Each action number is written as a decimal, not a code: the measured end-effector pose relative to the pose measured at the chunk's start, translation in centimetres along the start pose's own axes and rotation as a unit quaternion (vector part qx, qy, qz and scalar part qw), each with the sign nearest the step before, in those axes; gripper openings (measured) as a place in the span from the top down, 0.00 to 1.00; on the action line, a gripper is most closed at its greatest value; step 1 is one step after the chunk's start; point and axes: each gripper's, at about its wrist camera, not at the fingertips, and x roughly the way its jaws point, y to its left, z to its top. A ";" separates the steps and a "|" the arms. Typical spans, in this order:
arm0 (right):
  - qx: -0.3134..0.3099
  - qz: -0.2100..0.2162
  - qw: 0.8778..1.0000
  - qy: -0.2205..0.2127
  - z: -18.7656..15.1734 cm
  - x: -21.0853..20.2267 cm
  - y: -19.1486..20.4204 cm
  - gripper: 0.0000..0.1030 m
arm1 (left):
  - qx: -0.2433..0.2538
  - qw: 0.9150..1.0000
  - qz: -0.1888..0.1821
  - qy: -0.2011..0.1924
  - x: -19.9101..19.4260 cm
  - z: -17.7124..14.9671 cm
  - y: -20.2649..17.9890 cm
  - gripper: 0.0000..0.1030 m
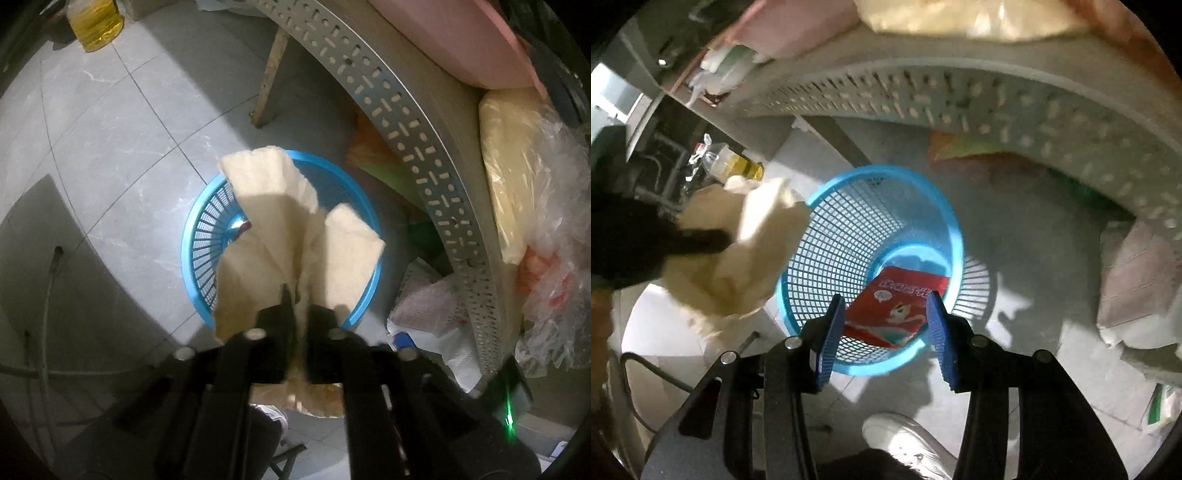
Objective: Collect trash
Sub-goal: 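Open the left gripper to drop the tan paper towel into the basket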
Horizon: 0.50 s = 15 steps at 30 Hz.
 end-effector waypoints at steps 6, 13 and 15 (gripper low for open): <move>0.001 -0.008 1.000 0.001 0.0 -1.8 -1.3 0.56 | -0.004 0.999 0.032 -0.010 -0.7 0.1 -0.3 0.37; -0.006 -0.010 1.000 0.009 -2.0 -3.4 -1.6 0.56 | 0.020 0.997 0.023 -0.069 -7.6 -1.7 -0.1 0.37; -0.016 -0.012 1.000 0.006 -2.7 -4.2 -1.2 0.56 | 0.033 0.995 0.020 -0.093 -10.4 -2.6 0.1 0.37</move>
